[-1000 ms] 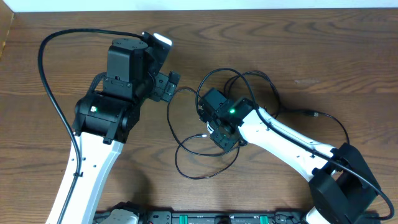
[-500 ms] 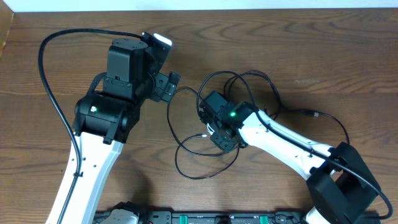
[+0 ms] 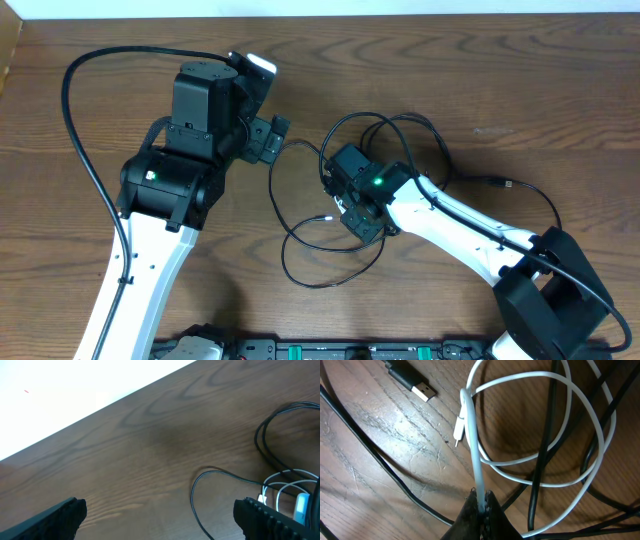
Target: Untangle cables
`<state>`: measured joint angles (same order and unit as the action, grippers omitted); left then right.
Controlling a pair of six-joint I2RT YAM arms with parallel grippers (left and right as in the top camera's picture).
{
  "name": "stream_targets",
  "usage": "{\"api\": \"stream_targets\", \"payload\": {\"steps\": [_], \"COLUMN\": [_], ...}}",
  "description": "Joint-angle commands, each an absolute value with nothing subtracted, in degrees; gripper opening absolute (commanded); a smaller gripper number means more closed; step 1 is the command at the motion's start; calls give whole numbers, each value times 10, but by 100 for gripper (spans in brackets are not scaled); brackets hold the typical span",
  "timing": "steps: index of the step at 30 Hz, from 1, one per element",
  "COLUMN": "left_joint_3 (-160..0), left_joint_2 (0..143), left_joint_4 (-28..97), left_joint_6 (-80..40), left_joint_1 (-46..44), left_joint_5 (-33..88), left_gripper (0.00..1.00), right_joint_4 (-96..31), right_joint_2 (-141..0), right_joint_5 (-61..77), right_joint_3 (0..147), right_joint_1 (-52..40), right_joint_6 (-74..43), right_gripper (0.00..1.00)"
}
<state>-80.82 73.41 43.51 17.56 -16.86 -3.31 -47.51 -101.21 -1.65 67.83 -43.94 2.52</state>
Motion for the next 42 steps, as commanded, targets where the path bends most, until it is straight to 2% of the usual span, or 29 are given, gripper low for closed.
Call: {"api": "stream_targets", "payload": {"steps": [1, 7, 17, 30, 42], "left_joint_3": [-807, -807, -807, -807, -807], "left_joint_2": [736, 736, 736, 737, 737], "left_joint_4": [436, 436, 436, 436, 436], "left_joint_6": [168, 168, 168, 168, 168], "left_joint_1": [-166, -166, -166, -166, -166], "left_joint_5": [-30, -30, -30, -30, -30], "left_gripper": [100, 100, 100, 100, 100], "right_joint_4": [-480, -517, -555, -555, -544], "right_joint_2": [-1011, -988, -912, -834, -785], "right_joint_5": [-15, -24, -119, -121, -98], "right_joint_3": [696, 777, 975, 1120, 1185], "right_joint_1": [-438, -438, -407, -326, -323], "right_joint_6": [17, 18, 27, 60, 78], "right_gripper": [1, 1, 1, 1, 1]}}
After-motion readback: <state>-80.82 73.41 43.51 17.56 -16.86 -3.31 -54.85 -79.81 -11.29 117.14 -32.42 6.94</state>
